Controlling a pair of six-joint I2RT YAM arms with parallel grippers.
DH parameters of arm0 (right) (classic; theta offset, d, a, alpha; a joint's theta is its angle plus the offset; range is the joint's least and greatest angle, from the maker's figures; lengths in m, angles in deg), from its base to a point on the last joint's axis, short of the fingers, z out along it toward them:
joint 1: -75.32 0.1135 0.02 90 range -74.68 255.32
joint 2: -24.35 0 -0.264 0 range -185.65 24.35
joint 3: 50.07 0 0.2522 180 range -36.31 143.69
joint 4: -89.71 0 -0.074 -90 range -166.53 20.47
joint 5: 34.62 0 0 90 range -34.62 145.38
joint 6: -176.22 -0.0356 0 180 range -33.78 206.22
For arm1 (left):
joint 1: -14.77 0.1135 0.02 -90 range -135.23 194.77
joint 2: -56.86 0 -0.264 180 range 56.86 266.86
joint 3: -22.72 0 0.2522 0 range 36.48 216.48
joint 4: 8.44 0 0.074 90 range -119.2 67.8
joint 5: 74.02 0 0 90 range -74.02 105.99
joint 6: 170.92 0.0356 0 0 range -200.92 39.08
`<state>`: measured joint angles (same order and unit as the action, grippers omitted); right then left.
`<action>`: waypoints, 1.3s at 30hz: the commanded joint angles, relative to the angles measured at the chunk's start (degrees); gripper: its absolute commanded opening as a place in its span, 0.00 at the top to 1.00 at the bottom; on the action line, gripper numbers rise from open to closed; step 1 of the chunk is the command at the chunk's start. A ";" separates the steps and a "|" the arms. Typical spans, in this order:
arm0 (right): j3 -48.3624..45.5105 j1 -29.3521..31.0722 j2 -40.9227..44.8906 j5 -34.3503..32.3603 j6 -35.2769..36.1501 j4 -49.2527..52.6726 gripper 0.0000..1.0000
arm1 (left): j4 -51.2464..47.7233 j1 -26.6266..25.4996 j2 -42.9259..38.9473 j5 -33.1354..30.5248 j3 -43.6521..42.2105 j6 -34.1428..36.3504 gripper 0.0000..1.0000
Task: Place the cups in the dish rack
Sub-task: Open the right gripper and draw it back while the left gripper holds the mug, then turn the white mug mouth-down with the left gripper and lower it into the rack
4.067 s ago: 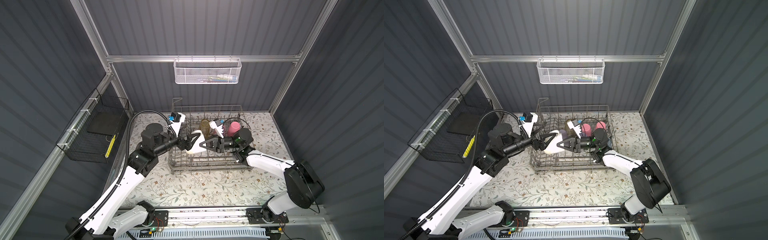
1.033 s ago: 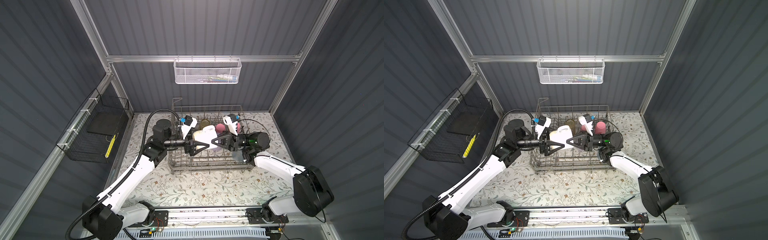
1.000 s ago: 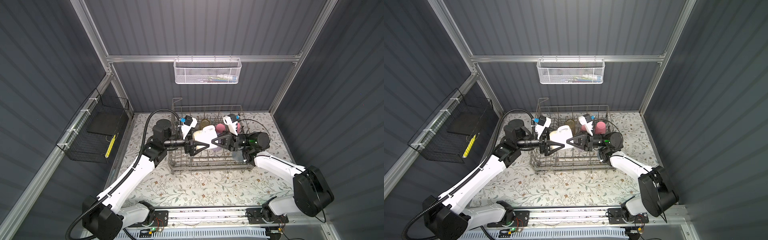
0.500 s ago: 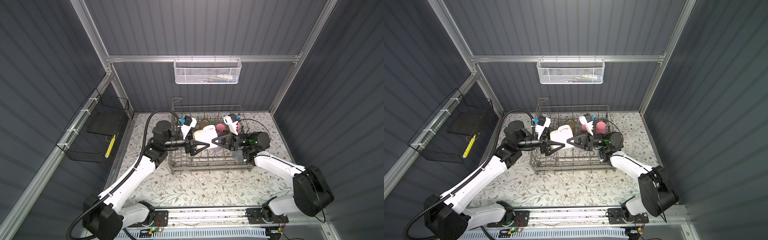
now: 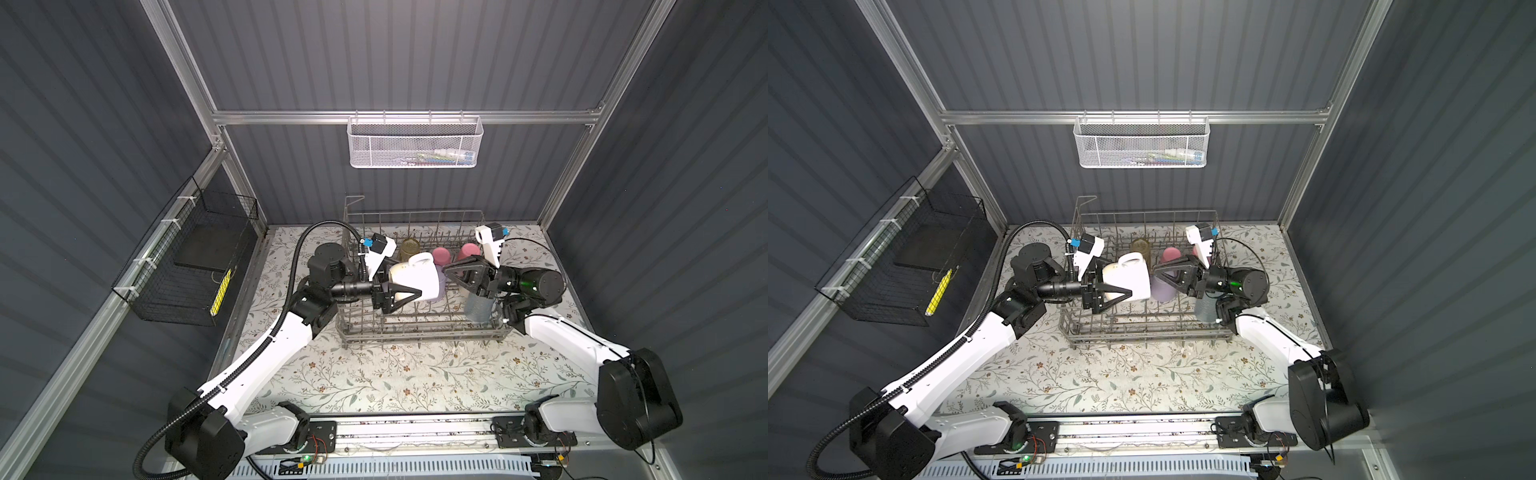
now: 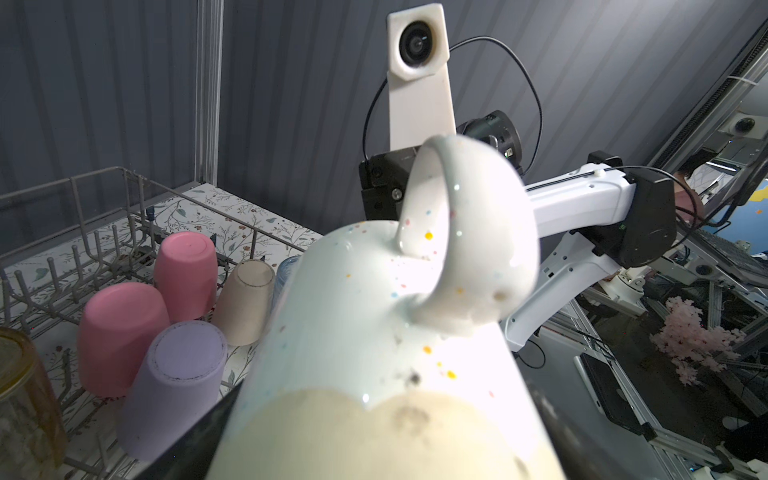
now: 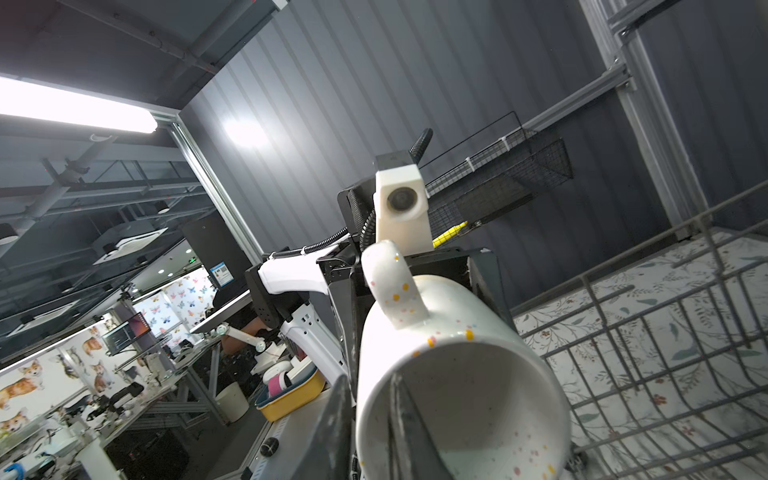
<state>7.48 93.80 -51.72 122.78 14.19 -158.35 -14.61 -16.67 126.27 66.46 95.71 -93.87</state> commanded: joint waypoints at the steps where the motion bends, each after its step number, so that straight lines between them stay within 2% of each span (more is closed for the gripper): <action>1: -1.22 -1.21 1.34 -0.71 -0.32 -2.90 0.79 | 3.95 0.06 -0.24 1.54 1.02 -1.29 1.00; 5: -2.79 -4.09 2.69 -0.68 -0.73 -2.90 0.78 | -1.94 0.06 0.22 -0.95 3.43 1.50 1.00; 9: -4.85 -8.44 3.89 -1.37 -1.37 -2.20 0.77 | -12.47 0.06 0.65 -7.12 7.21 5.93 1.00; 13: -6.90 -11.58 5.66 -2.25 1.26 2.05 0.77 | -22.77 0.09 1.48 -13.39 11.01 10.23 1.00; 20: -8.46 -12.76 10.16 -4.50 12.14 17.12 0.76 | -39.87 0.00 6.02 -21.92 19.11 17.41 1.00; 30: -7.38 -13.12 19.28 -11.21 30.71 46.04 0.76 | -54.75 -1.70 14.52 -30.48 30.54 24.27 1.00; 39: -8.45 -13.29 21.04 -12.99 33.80 50.62 0.76 | -63.42 -7.27 23.99 -39.67 37.20 27.93 1.00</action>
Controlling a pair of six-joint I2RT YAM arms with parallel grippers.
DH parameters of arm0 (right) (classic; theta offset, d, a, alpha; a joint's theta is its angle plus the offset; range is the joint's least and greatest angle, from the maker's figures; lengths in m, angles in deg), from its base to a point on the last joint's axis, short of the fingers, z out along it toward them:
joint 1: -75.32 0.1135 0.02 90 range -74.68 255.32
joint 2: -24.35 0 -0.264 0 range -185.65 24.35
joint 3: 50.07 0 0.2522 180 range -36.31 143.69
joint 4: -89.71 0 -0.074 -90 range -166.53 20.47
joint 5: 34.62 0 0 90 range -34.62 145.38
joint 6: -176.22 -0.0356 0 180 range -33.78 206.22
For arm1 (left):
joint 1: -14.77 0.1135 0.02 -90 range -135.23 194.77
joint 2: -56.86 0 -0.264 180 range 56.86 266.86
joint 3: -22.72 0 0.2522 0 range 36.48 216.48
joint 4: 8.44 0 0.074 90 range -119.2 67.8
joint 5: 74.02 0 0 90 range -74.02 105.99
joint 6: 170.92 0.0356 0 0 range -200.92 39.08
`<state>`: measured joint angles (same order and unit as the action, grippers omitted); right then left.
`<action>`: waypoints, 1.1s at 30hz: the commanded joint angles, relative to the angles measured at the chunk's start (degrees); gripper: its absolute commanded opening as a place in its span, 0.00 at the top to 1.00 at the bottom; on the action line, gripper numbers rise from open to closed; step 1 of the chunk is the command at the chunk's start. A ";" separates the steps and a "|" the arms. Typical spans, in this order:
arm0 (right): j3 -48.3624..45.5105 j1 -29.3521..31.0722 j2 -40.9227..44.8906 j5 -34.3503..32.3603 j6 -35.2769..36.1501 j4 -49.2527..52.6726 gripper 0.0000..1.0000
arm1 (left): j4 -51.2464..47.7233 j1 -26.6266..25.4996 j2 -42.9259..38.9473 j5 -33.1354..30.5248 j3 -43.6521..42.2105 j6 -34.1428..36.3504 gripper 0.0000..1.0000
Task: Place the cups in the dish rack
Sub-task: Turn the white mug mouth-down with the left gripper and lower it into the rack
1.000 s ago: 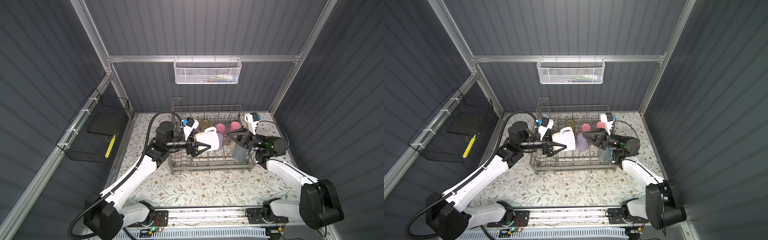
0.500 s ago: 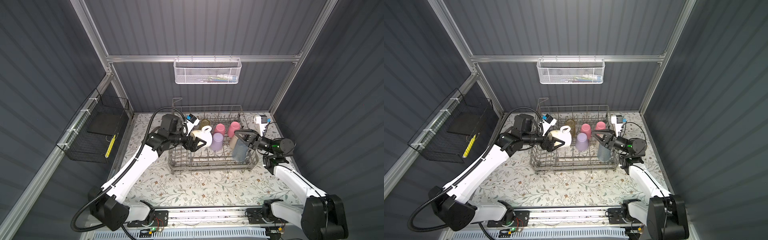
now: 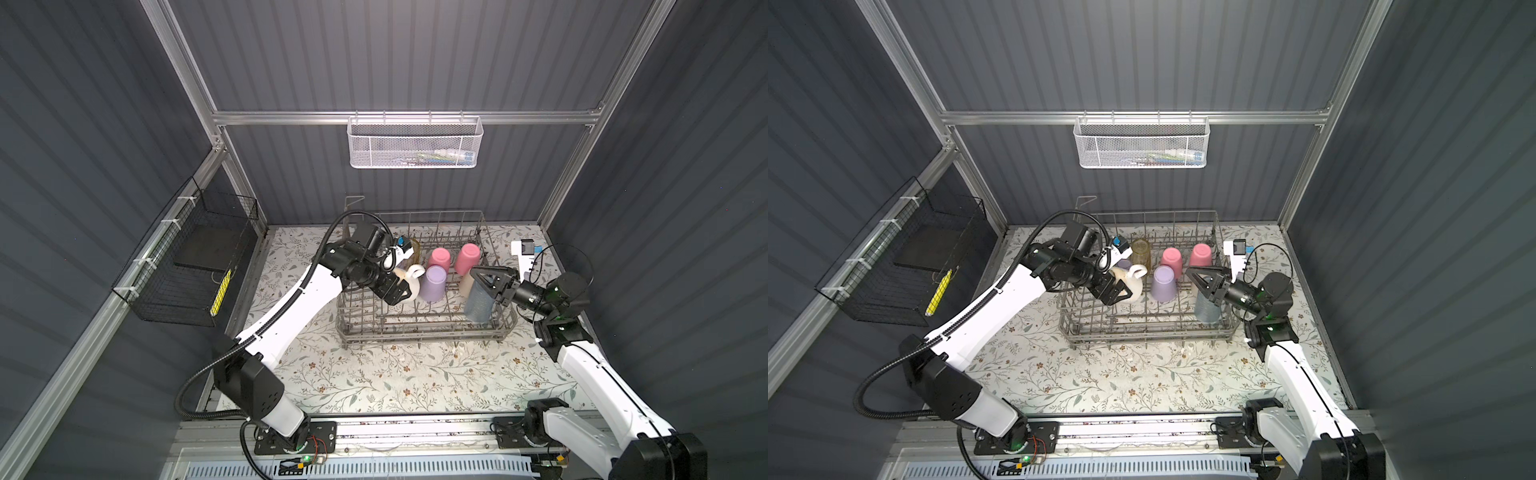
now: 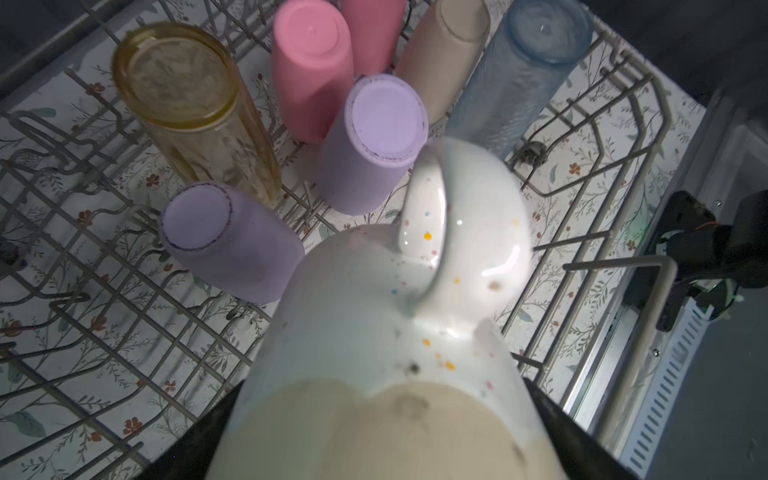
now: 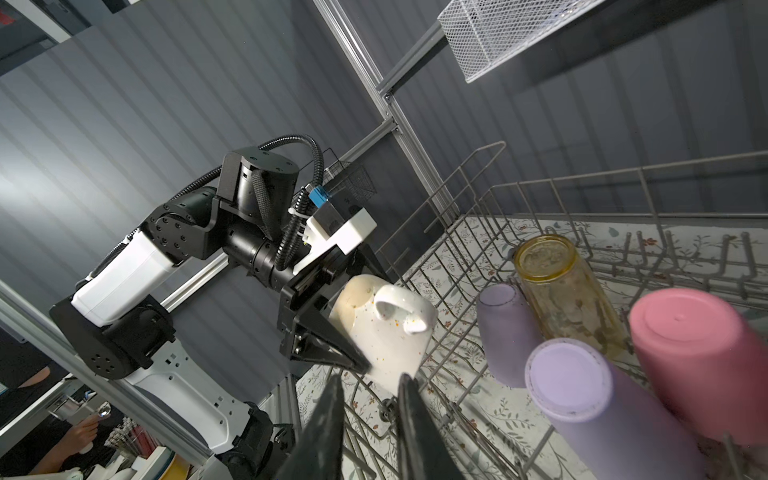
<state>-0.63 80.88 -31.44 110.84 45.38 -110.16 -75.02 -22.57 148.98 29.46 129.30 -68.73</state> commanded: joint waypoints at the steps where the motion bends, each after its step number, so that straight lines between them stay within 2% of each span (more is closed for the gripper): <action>1: -0.51 -0.46 0.86 -1.13 2.60 2.43 0.76 | -3.37 -1.45 1.90 -2.93 4.01 2.80 1.00; 15: -2.14 -1.17 2.20 -1.07 2.95 3.39 0.76 | -9.00 -2.73 6.82 -8.70 7.58 4.34 1.00; 33: -3.23 -1.34 1.84 -0.94 3.09 3.22 0.75 | -8.70 -3.00 11.56 -11.63 7.38 4.34 1.00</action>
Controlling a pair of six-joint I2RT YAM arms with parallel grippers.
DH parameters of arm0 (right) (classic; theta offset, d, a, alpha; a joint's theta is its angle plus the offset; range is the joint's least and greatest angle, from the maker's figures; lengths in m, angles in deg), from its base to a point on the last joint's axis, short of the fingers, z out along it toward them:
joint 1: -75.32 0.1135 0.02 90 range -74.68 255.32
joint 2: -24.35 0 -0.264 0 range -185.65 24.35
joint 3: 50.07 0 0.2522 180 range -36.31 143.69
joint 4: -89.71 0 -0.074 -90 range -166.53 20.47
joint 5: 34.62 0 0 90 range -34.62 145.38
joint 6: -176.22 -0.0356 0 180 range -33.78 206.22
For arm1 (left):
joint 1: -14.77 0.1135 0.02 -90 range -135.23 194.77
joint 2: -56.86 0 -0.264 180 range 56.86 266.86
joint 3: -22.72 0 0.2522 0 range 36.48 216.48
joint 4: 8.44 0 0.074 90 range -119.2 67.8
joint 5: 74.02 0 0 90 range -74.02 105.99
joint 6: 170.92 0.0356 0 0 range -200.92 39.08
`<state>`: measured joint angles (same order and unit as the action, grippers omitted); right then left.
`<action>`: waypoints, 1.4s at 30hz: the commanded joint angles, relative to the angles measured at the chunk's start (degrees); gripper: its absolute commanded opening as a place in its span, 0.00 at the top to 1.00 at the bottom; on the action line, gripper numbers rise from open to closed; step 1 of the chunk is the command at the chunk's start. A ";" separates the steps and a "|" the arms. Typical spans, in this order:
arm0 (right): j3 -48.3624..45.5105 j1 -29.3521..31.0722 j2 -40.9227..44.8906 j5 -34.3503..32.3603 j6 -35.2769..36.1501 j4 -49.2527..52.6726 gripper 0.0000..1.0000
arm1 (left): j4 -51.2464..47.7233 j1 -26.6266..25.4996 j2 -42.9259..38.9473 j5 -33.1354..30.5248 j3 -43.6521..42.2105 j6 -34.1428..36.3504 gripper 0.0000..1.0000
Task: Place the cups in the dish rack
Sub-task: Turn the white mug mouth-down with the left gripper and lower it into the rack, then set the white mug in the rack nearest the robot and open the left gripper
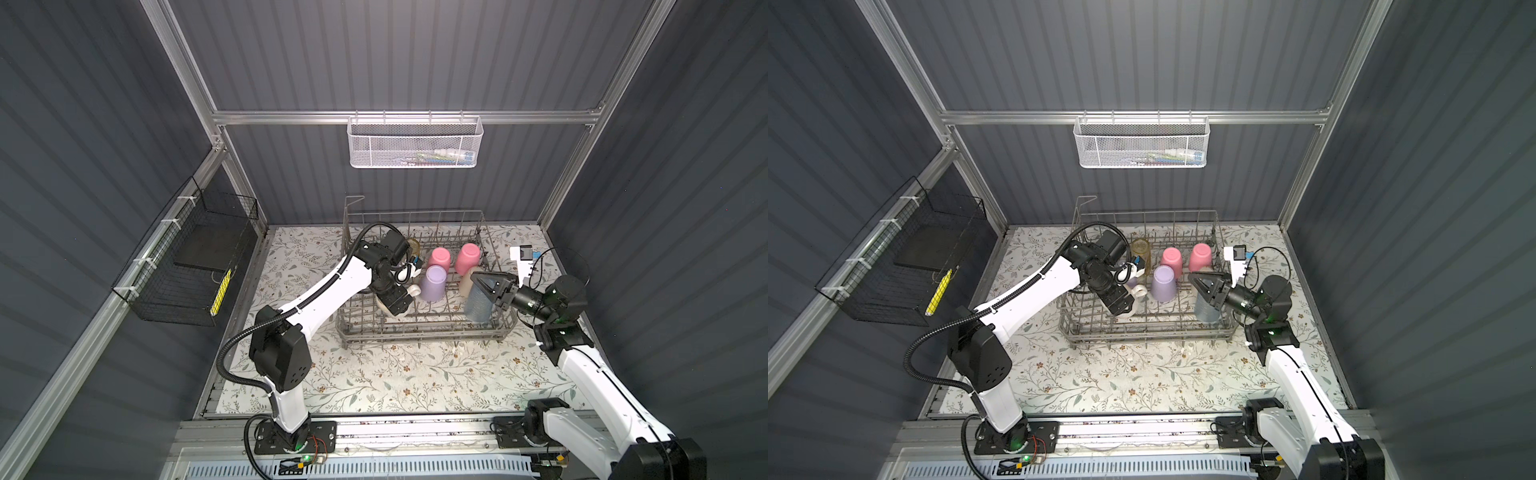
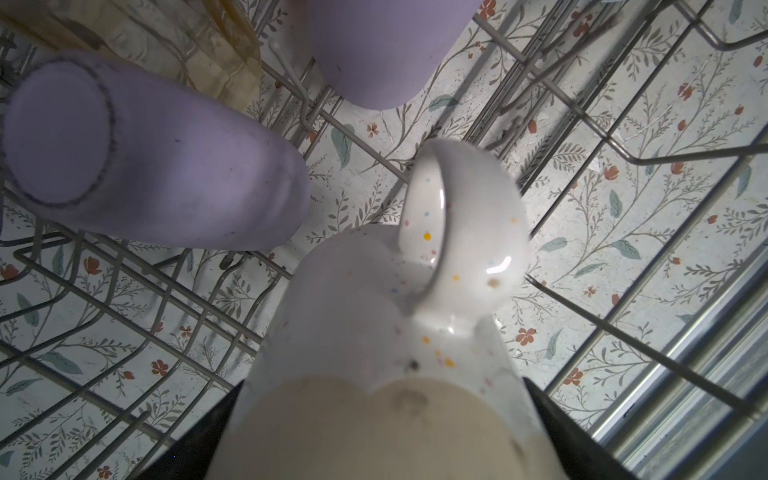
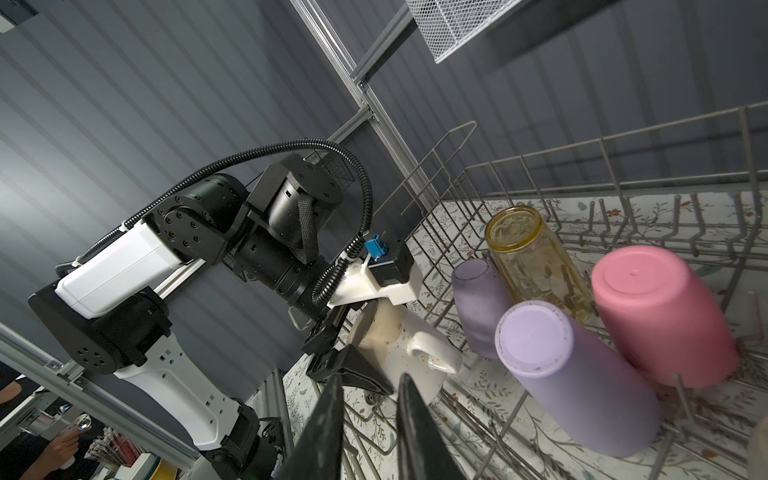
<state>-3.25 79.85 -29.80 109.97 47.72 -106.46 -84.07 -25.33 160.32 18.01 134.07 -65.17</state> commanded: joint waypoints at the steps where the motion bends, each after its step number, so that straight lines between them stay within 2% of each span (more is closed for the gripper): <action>1: -0.68 -0.32 0.27 -0.03 0.88 -0.48 0.75 | 0.32 -0.33 0.59 -0.24 2.70 0.73 1.00; 16: -1.78 -0.76 1.28 0.08 1.53 0.49 0.75 | -1.11 -0.77 6.43 -1.65 5.23 -0.23 1.00; 27: -2.06 -1.02 1.59 0.27 1.59 0.82 0.75 | -2.10 -1.12 10.24 -5.01 5.87 -1.40 1.00; 33: -2.18 -1.11 1.50 0.29 1.66 0.91 0.75 | -2.73 -1.52 11.45 -5.36 5.87 -2.10 0.87; 37: -2.21 -1.11 1.48 0.32 1.74 1.02 0.75 | -2.91 -1.67 11.68 -4.83 5.71 -2.29 0.72; 42: -2.17 -1.17 1.59 0.27 1.73 1.19 0.75 | -2.91 -1.82 11.37 -4.78 5.80 -2.65 0.47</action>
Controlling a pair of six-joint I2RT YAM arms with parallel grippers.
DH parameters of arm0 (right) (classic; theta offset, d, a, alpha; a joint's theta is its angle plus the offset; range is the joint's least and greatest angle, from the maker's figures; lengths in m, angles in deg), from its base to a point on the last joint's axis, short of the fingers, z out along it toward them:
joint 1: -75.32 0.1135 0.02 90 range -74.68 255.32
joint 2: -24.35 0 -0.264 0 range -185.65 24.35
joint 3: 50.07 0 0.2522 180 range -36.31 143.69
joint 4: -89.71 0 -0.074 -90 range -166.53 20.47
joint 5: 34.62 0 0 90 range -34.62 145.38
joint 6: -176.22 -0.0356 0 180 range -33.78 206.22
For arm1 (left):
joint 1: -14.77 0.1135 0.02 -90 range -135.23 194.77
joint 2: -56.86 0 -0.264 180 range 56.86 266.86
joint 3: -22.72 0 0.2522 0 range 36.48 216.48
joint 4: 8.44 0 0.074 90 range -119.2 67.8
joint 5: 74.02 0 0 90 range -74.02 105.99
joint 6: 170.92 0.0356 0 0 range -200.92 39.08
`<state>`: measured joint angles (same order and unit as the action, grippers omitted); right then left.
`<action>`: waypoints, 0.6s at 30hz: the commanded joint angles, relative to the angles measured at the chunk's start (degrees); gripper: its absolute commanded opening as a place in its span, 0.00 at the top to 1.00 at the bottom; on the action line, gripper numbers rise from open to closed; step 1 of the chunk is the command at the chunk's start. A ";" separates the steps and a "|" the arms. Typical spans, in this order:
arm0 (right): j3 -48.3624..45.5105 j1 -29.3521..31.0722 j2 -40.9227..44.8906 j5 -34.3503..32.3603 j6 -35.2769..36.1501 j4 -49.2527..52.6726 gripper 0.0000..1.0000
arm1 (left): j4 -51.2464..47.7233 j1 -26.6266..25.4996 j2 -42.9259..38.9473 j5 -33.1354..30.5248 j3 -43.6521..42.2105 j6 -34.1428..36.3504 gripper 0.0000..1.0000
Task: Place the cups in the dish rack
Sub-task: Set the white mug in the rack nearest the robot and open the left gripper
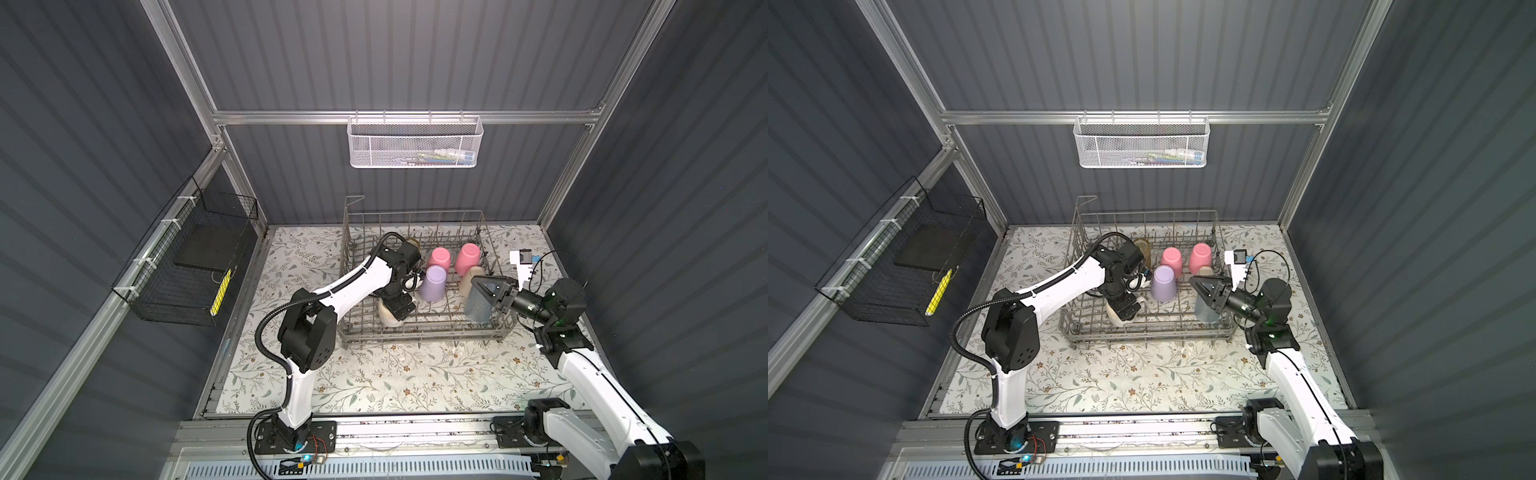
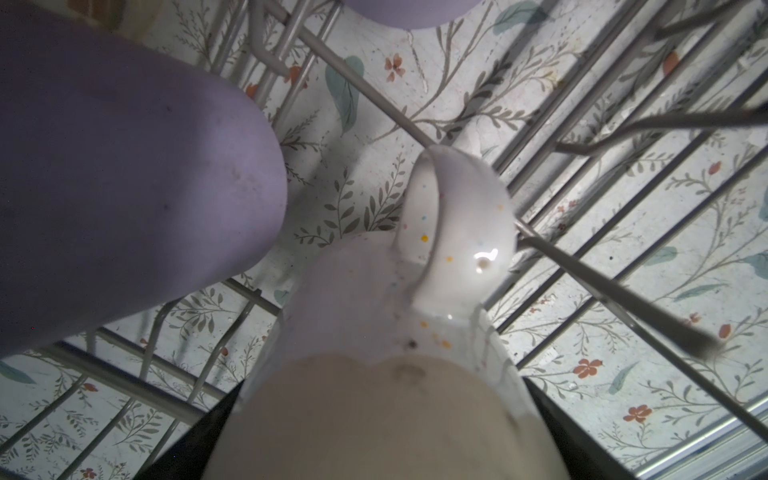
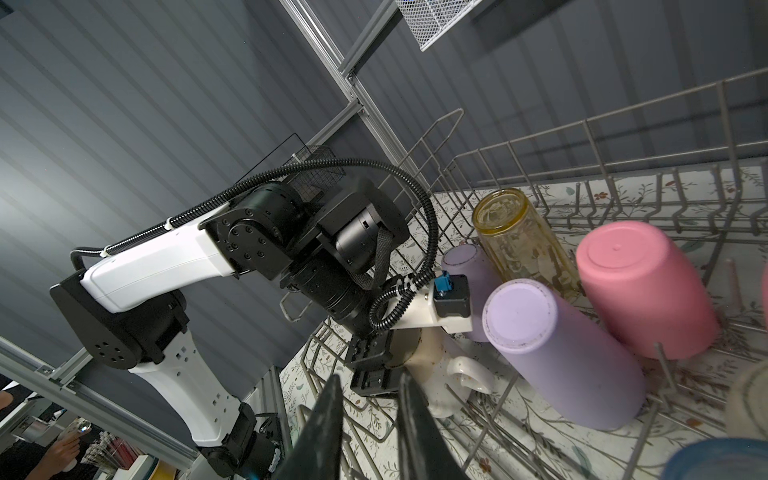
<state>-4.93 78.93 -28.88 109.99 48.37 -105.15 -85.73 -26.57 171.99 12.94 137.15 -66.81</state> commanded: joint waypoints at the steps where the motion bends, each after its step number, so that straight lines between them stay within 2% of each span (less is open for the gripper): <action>1: -0.51 -0.28 0.76 0.32 1.11 -0.05 0.75 | -1.25 -0.58 -0.30 0.03 2.78 -1.23 0.42; 18: -0.22 -0.28 0.72 0.87 1.17 0.06 0.74 | -0.63 -0.84 -2.28 0.51 1.17 -1.63 0.12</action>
<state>-4.93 78.93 -28.84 110.04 48.79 -104.74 -85.84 -26.94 171.99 12.56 137.15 -67.86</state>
